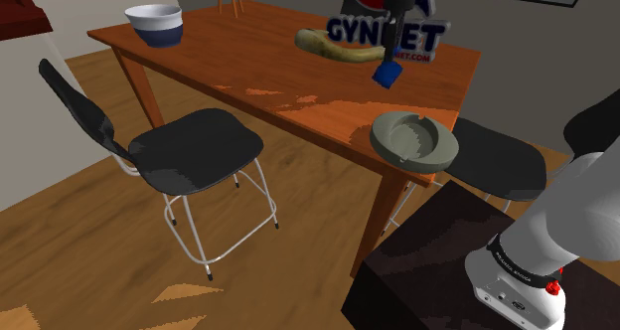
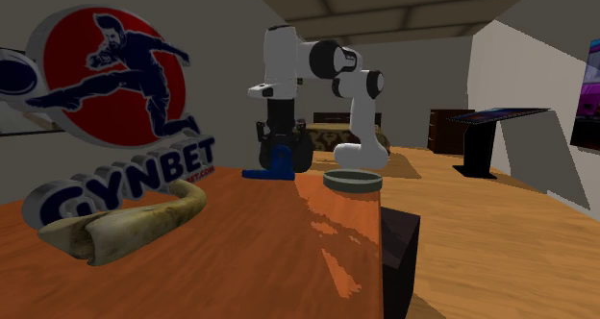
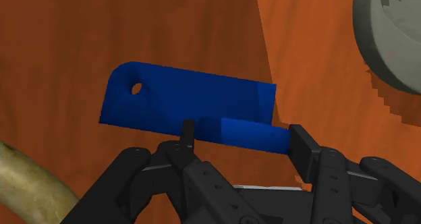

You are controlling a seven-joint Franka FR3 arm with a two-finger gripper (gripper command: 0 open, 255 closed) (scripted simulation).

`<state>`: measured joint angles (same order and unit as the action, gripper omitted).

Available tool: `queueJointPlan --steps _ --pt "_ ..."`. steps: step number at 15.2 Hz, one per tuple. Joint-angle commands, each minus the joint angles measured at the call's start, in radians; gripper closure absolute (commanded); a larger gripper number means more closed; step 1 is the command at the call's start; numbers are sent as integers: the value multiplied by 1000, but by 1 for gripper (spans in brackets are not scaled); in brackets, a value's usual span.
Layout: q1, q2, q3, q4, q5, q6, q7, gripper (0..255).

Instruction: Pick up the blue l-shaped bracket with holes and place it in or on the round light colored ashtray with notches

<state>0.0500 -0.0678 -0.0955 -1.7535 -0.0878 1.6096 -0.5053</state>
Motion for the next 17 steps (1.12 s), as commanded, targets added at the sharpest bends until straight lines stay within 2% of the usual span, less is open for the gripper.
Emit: queueJointPlan --steps 1,7,17 --pt "0 1 0 29 0 -28 -3 255" --pt "0 18 0 130 2 -111 -10 255" --pt "76 -263 109 -143 26 -133 174 255"
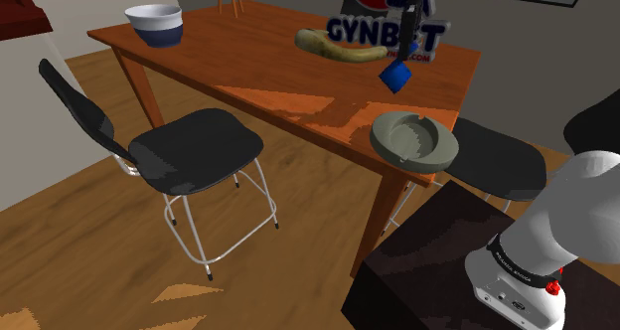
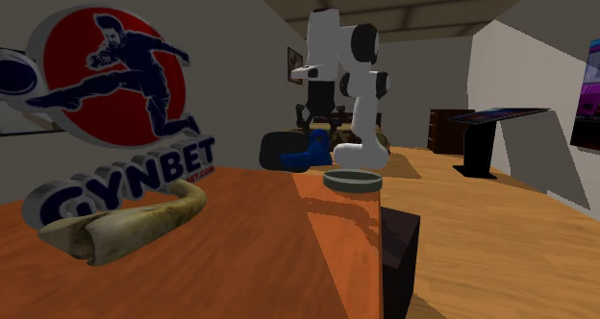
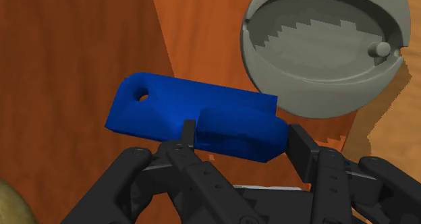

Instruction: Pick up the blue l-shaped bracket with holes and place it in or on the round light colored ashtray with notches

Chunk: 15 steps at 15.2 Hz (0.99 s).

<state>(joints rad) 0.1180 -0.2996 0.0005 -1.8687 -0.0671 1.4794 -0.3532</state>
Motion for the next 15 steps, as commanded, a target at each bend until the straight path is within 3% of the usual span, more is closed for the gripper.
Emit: queueJointPlan --steps 1,11,15 --pt "15 -55 26 -47 12 -8 41 255" --pt "90 -249 166 -177 108 -77 238 255" --pt "92 -265 168 -245 111 -26 237 255"
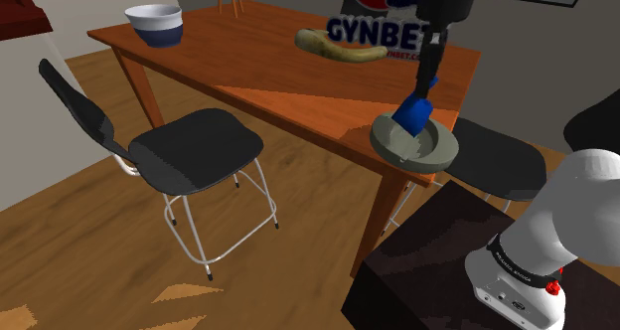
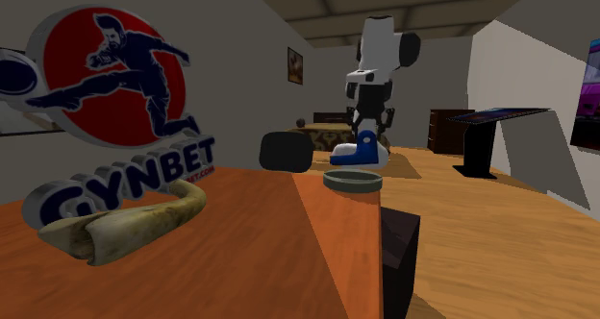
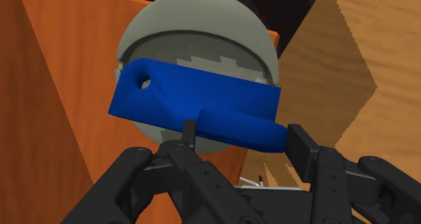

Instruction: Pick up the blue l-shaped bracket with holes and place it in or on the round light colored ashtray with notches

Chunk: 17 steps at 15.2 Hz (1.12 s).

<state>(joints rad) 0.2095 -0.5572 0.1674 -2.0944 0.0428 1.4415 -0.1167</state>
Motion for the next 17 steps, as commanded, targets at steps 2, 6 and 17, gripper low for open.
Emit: queueJointPlan --steps 2,6,17 --pt "2 -14 2 -52 3 38 1 255" --pt "4 -25 4 -114 6 89 1 255" --pt "7 -37 9 -209 11 173 2 255"
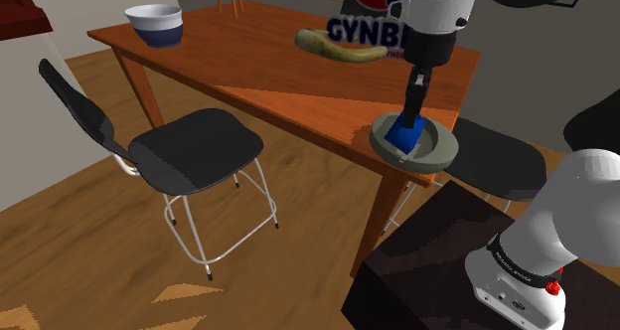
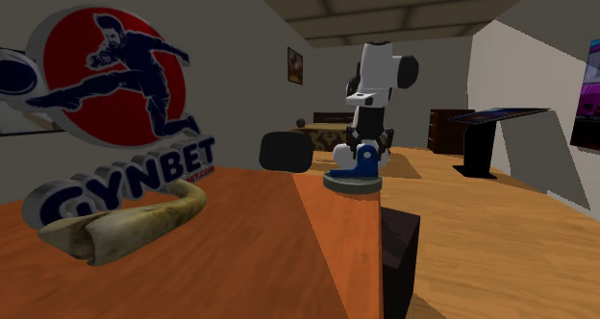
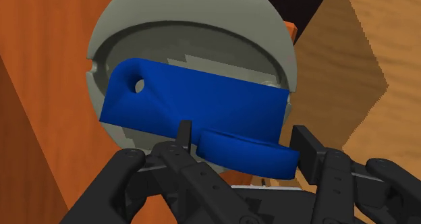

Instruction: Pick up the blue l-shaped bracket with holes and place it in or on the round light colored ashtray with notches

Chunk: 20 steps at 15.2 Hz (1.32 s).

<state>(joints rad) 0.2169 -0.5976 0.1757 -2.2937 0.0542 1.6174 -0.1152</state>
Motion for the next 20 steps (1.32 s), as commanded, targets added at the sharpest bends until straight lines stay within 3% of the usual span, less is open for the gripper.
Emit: queueJointPlan --steps 1,3,4,9,13,20 --pt "-1 4 1 -9 -1 -3 1 255" --pt "0 4 1 -9 -1 -3 1 255" --pt "0 6 2 -8 0 -3 3 0" --pt "-1 4 1 -9 -1 -3 1 0" --pt "-5 39 -1 144 -7 -122 5 0" --pt "-5 39 -1 144 -7 -122 5 0"
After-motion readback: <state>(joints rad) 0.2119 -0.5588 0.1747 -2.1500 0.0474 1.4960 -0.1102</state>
